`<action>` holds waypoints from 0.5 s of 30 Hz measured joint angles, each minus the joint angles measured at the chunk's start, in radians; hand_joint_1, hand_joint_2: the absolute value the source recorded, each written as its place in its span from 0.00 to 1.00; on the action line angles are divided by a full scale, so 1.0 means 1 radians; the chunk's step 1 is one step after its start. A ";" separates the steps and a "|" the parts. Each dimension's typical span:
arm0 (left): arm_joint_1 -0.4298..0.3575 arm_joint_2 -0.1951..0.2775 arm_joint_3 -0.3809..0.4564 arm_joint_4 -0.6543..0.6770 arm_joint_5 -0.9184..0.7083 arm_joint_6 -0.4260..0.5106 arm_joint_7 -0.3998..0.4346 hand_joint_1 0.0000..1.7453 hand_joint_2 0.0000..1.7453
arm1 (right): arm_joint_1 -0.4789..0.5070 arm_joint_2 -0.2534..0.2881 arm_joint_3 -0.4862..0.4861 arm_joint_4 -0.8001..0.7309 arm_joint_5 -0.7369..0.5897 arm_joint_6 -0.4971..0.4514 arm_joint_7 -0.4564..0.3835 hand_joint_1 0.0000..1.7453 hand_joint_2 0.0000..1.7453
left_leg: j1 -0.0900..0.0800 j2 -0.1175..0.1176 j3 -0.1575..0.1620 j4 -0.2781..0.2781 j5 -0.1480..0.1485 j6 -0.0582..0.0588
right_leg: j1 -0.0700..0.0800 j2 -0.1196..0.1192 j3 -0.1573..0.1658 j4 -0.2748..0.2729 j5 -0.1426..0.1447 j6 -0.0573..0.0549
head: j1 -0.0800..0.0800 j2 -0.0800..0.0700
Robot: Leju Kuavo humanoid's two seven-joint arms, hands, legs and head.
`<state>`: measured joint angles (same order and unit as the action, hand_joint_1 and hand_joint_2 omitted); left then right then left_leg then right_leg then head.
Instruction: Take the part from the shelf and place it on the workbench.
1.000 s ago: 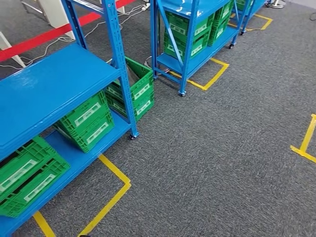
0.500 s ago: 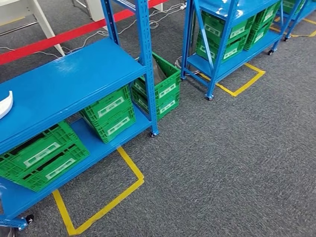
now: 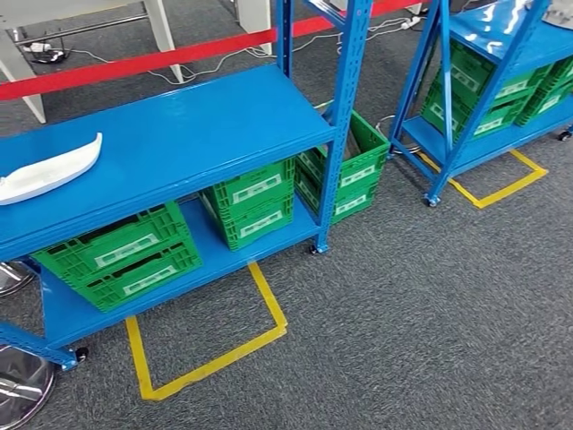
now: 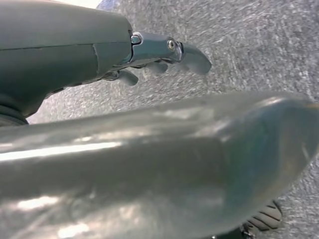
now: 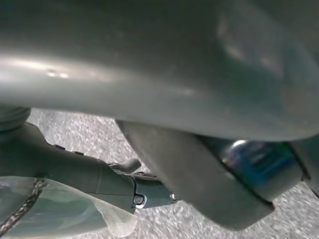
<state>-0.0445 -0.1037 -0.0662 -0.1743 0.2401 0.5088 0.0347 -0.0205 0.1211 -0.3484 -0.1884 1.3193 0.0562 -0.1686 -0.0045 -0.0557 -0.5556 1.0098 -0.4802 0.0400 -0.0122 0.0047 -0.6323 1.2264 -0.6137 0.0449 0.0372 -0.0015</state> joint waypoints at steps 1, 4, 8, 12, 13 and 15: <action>0.000 0.000 -0.001 0.000 -0.009 -0.003 0.001 0.00 0.00 | 0.001 -0.002 -0.001 0.000 -0.007 -0.001 -0.003 0.00 0.00 | 0.001 -0.014 0.001 0.002 -0.002 -0.003 | -0.003 0.016 0.023 -0.067 0.044 0.001 | 0.000 0.000; -0.003 0.001 -0.007 0.000 -0.036 -0.013 0.001 0.00 0.00 | 0.004 -0.009 -0.012 0.002 -0.032 -0.001 -0.010 0.00 0.00 | 0.002 -0.051 -0.007 0.013 -0.006 -0.020 | -0.012 0.085 0.079 -0.199 0.092 -0.004 | 0.000 0.000; 0.000 0.004 -0.015 0.000 -0.058 -0.025 -0.015 0.00 0.00 | 0.004 -0.022 -0.031 0.002 -0.053 -0.003 -0.012 0.00 0.00 | 0.006 -0.047 -0.024 0.029 -0.013 -0.045 | -0.011 0.050 0.092 -0.212 0.094 -0.032 | -0.004 0.000; -0.004 -0.003 -0.038 0.000 -0.094 -0.029 -0.024 0.00 0.00 | 0.006 -0.031 -0.055 0.002 -0.077 -0.023 -0.002 0.00 0.00 | 0.009 0.040 -0.127 0.242 -0.118 -0.062 | -0.008 -0.016 0.097 -0.217 0.090 -0.048 | -0.015 0.000; -0.004 -0.007 -0.047 0.000 -0.108 -0.027 -0.019 0.00 0.00 | 0.006 -0.026 -0.061 0.002 -0.083 -0.040 0.009 0.00 0.00 | 0.011 0.043 -0.147 0.283 -0.126 -0.064 | -0.007 -0.033 0.098 -0.217 0.089 -0.049 | -0.015 0.000; -0.001 -0.014 -0.067 0.000 -0.135 -0.022 -0.002 0.00 0.00 | -0.002 -0.003 -0.073 0.001 -0.094 -0.079 0.040 0.00 0.00 | 0.013 0.050 -0.131 0.254 -0.088 -0.064 | -0.006 -0.059 0.101 -0.217 0.085 -0.049 | -0.015 0.000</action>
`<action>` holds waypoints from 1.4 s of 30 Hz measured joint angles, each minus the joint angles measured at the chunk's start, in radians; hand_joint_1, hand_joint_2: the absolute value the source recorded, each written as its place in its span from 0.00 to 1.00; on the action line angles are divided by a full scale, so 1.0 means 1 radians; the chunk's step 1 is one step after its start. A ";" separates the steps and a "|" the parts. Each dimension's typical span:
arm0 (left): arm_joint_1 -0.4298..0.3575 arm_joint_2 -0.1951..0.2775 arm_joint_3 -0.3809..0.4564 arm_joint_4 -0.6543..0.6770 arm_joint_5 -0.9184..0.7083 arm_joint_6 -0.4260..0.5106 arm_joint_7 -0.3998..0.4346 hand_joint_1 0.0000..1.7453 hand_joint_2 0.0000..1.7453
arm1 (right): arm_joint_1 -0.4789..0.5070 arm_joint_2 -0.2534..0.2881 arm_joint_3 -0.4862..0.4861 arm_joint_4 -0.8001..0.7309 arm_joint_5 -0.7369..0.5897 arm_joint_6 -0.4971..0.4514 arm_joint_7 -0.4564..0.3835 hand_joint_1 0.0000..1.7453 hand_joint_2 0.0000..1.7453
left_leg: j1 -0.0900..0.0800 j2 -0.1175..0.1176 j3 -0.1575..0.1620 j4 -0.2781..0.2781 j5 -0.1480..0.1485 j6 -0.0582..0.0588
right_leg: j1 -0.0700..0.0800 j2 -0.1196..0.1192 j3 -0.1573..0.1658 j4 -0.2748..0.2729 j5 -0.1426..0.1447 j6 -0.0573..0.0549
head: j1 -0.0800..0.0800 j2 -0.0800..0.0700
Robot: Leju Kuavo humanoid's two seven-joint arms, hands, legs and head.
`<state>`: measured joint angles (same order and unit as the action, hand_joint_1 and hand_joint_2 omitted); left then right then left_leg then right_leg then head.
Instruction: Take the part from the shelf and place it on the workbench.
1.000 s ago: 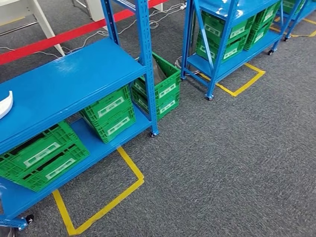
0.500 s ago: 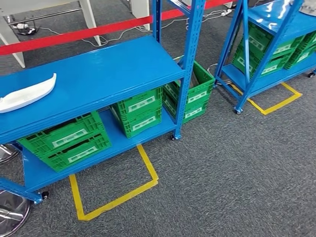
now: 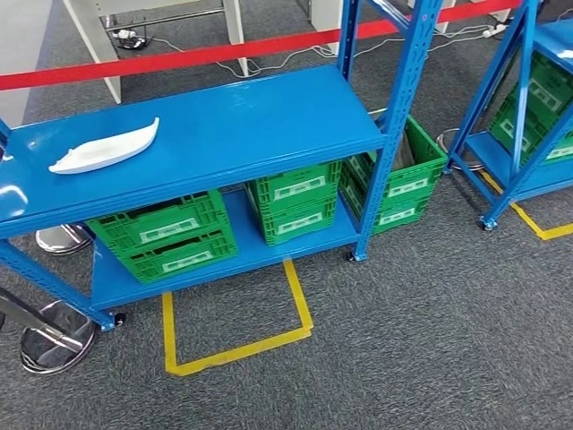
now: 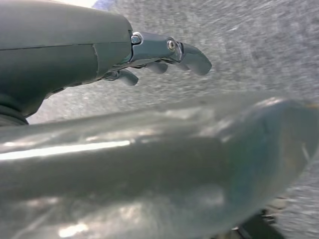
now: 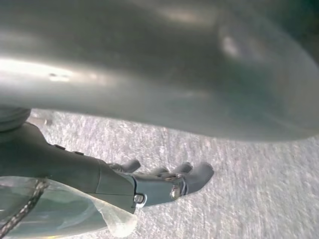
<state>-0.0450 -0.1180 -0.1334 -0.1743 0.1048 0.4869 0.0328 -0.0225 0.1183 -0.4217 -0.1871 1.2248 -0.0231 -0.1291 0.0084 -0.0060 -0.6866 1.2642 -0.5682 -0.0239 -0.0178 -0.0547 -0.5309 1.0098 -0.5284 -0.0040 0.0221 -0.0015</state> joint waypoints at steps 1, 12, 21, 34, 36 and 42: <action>0.001 -0.002 -0.009 0.000 -0.010 0.002 0.008 0.00 0.00 | -0.005 0.013 -0.004 0.000 -0.004 -0.014 0.012 0.00 0.00 | -0.001 0.012 0.035 -0.067 0.038 0.004 | 0.001 -0.012 0.004 0.000 -0.002 0.001 | 0.000 0.000; -0.005 -0.024 -0.066 0.000 -0.037 -0.009 0.025 0.00 0.00 | -0.010 0.050 -0.074 -0.001 -0.048 -0.009 0.086 0.00 0.00 | -0.008 0.008 0.125 -0.263 0.097 0.053 | 0.006 0.045 -0.079 0.216 -0.138 0.043 | 0.009 0.000; -0.007 -0.028 -0.096 0.000 -0.077 -0.076 0.068 0.00 0.00 | -0.013 0.045 -0.125 -0.001 -0.080 -0.001 0.284 0.00 0.75 | -0.013 -0.030 0.132 -0.245 0.079 0.043 | 0.005 0.069 -0.007 0.002 0.007 0.030 | 0.008 0.000; -0.006 -0.027 -0.108 0.000 -0.037 0.045 -0.021 0.00 0.00 | -0.012 0.058 -0.244 -0.001 -0.184 -0.096 0.334 0.00 0.00 | -0.010 -0.030 0.140 -0.260 0.084 0.041 | 0.013 0.067 -0.006 0.004 0.001 0.011 | 0.007 0.000; -0.005 -0.027 -0.103 0.000 -0.034 0.050 -0.043 0.00 0.00 | -0.012 0.059 -0.260 -0.001 -0.188 -0.101 0.334 0.00 0.25 | -0.009 -0.030 0.140 -0.261 0.083 0.029 | 0.014 0.067 -0.006 0.004 0.001 0.011 | 0.007 0.000; -0.004 -0.028 -0.096 0.000 -0.037 0.028 -0.125 0.00 1.00 | -0.011 0.059 -0.297 -0.001 -0.196 -0.109 0.344 0.00 0.75 | -0.009 -0.030 0.139 -0.260 0.081 0.021 | 0.012 0.067 -0.004 0.004 0.000 0.010 | 0.008 0.000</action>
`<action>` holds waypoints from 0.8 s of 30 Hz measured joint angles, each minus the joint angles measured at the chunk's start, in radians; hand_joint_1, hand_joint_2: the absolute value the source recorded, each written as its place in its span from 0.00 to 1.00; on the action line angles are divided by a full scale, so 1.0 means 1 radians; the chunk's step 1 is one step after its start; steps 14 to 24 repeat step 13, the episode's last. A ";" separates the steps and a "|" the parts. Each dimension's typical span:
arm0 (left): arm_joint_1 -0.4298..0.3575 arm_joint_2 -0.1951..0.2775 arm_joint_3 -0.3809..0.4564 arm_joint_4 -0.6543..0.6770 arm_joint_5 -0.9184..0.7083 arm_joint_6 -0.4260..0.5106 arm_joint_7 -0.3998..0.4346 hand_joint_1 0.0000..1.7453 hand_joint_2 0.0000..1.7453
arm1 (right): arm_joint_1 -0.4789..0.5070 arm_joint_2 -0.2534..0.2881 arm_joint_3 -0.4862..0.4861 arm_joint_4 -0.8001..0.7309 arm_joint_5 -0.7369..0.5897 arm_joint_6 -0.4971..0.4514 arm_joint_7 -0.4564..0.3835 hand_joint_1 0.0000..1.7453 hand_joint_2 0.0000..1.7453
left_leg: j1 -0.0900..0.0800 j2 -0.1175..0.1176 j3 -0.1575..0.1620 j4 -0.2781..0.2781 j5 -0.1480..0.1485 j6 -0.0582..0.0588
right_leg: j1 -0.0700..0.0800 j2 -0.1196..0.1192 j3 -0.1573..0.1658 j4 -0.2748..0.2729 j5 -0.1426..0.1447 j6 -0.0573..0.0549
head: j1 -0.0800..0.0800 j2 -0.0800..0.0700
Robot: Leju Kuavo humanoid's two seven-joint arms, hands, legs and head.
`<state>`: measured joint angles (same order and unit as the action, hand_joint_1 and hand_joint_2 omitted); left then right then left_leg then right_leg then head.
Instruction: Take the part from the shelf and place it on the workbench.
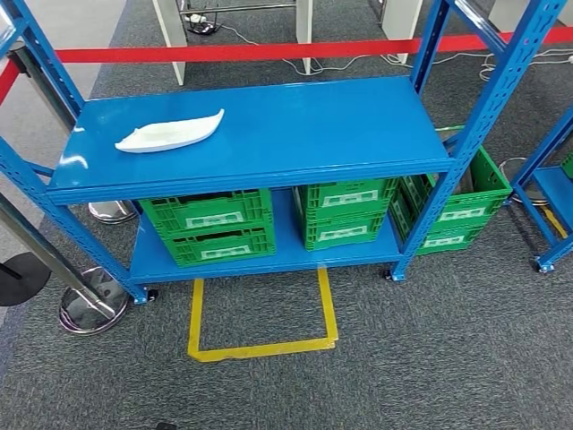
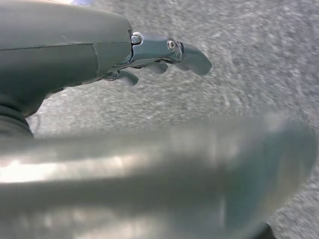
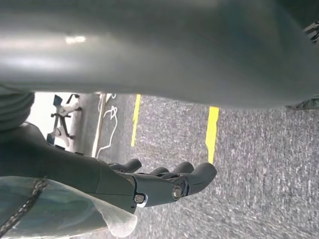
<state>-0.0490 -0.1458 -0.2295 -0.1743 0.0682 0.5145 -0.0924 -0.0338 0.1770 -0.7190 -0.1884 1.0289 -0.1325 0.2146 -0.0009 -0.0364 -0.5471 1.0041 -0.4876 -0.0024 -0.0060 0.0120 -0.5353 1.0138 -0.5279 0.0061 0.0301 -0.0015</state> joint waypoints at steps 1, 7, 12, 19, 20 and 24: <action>0.000 -0.001 0.000 0.000 -0.003 -0.005 -0.010 0.00 1.00 | 0.000 0.000 -0.004 0.000 0.002 -0.002 -0.003 0.00 1.00 | -0.001 0.000 0.000 0.000 0.000 0.000 | -0.001 0.000 0.000 0.000 0.000 0.000 | 0.000 0.000; -0.013 -0.001 0.005 0.000 0.006 -0.024 0.022 0.00 1.00 | -0.002 -0.002 -0.007 0.000 0.027 0.026 -0.031 0.00 1.00 | -0.005 0.000 0.000 0.001 0.000 0.000 | -0.005 0.000 0.000 0.000 0.001 0.002 | 0.000 0.000; -0.015 -0.001 0.006 0.000 0.008 -0.028 0.023 0.00 1.00 | -0.003 -0.003 -0.008 -0.001 0.029 0.028 -0.036 0.00 1.00 | -0.006 0.000 0.000 0.003 0.000 0.001 | -0.005 0.000 0.000 -0.001 0.001 0.002 | 0.000 0.000; -0.015 -0.001 0.006 0.000 0.008 -0.028 0.023 0.00 1.00 | -0.003 -0.003 -0.008 -0.001 0.029 0.028 -0.036 0.00 1.00 | -0.006 0.000 0.000 0.003 0.000 0.001 | -0.005 0.000 0.000 -0.001 0.001 0.002 | 0.000 0.000; -0.015 -0.001 0.006 0.000 0.008 -0.028 0.023 0.00 1.00 | -0.003 -0.003 -0.008 -0.001 0.029 0.028 -0.036 0.00 1.00 | -0.006 0.000 0.000 0.003 0.000 0.001 | -0.005 0.000 0.000 -0.001 0.001 0.002 | 0.000 0.000; -0.015 -0.001 0.006 0.000 0.008 -0.028 0.023 0.00 1.00 | -0.003 -0.003 -0.008 -0.001 0.029 0.028 -0.036 0.00 1.00 | -0.006 0.000 0.000 0.003 0.000 0.001 | -0.005 0.000 0.000 -0.001 0.001 0.002 | 0.000 0.000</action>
